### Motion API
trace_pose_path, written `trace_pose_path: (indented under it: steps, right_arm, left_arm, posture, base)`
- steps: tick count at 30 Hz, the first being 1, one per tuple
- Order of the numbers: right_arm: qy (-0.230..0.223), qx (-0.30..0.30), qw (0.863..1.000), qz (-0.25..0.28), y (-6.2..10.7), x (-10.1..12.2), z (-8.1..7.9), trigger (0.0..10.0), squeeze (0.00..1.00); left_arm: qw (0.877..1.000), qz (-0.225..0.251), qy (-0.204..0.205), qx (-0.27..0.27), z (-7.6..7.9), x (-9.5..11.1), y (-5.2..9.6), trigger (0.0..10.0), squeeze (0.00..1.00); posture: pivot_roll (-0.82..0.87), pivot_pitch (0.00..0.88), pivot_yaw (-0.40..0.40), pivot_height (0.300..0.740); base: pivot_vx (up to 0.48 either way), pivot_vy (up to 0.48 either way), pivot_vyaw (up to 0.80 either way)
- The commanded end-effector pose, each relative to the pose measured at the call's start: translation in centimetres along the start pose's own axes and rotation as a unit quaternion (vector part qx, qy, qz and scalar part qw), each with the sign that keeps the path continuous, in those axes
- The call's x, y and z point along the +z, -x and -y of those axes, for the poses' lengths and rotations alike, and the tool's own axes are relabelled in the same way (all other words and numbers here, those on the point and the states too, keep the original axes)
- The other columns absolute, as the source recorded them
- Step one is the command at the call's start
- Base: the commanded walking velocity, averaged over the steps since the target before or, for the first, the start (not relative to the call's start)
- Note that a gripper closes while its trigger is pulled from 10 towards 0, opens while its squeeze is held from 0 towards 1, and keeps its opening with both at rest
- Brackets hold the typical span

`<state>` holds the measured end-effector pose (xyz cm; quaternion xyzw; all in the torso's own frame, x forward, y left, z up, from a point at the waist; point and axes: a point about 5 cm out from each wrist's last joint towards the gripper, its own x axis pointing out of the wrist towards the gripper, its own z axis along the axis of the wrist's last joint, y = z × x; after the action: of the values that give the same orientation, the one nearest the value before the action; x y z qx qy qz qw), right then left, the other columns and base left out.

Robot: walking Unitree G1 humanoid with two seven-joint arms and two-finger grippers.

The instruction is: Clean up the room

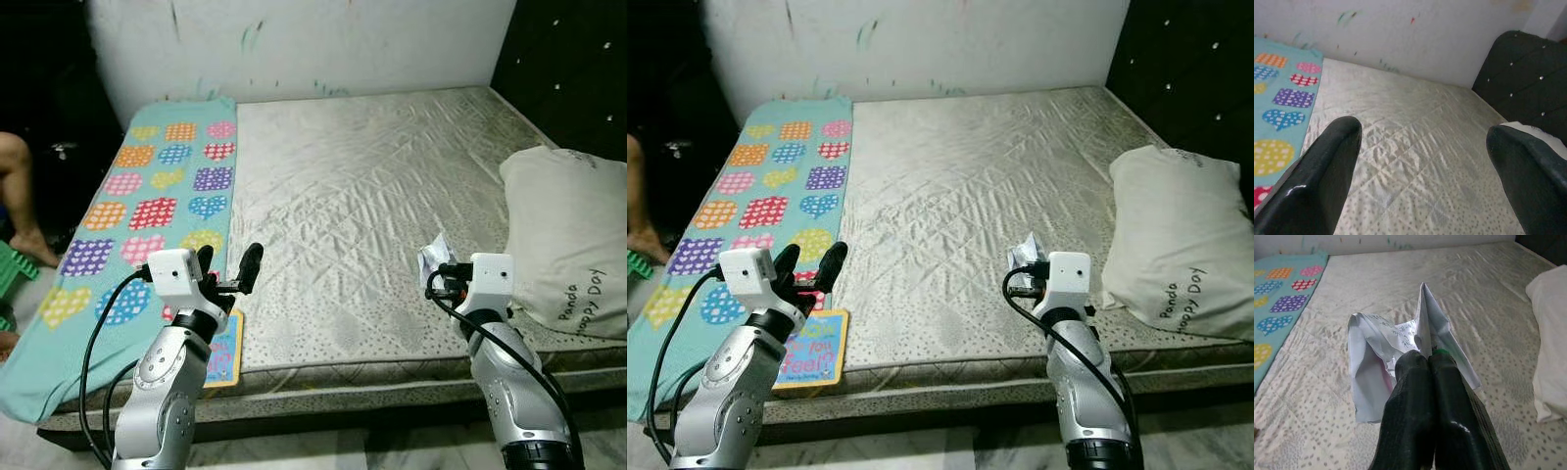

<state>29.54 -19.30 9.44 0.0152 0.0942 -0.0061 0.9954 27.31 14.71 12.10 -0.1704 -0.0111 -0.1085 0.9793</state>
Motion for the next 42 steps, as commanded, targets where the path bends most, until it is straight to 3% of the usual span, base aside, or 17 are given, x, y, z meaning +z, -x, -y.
trace_pose_path:
  steps: [1,11,23,33,42]
  right_arm:
    - [0.000,0.001,1.000,0.005,-0.01,0.23,-0.22,10.0,0.00]
    - [0.001,-0.002,1.000,0.006,-0.01,0.21,-0.01,10.0,0.00]
    - [0.004,-0.008,1.000,0.005,0.03,0.16,0.33,10.0,0.00]
    - [0.004,-0.009,1.000,0.008,0.03,0.21,0.43,10.0,0.00]
    - [0.005,-0.009,1.000,0.009,0.00,0.29,0.52,10.0,0.00]
  left_arm:
    - [1.000,0.002,-0.007,0.001,-0.25,0.33,0.08,10.0,0.00]
    - [1.000,0.000,-0.009,0.003,-0.37,0.33,0.10,10.0,0.00]
    - [1.000,-0.002,-0.011,0.005,-0.45,0.29,0.06,10.0,0.00]
    - [1.000,-0.001,-0.011,-0.001,-0.29,0.28,0.06,10.0,0.00]
    - [1.000,-0.002,-0.012,0.000,-0.28,0.25,0.08,10.0,0.00]
  posture:
    - [-0.09,0.026,0.068,0.740]
    - [-0.09,0.028,0.070,0.740]
    - [-0.09,0.028,0.072,0.740]
    - [-0.09,0.026,0.071,0.740]
    - [-0.09,0.026,0.071,0.740]
  base:
    - [0.296,0.000,0.00]
    - [0.290,0.000,0.00]
    - [0.000,0.000,0.00]
    - [0.170,0.000,-0.69]
    - [0.303,0.000,0.00]
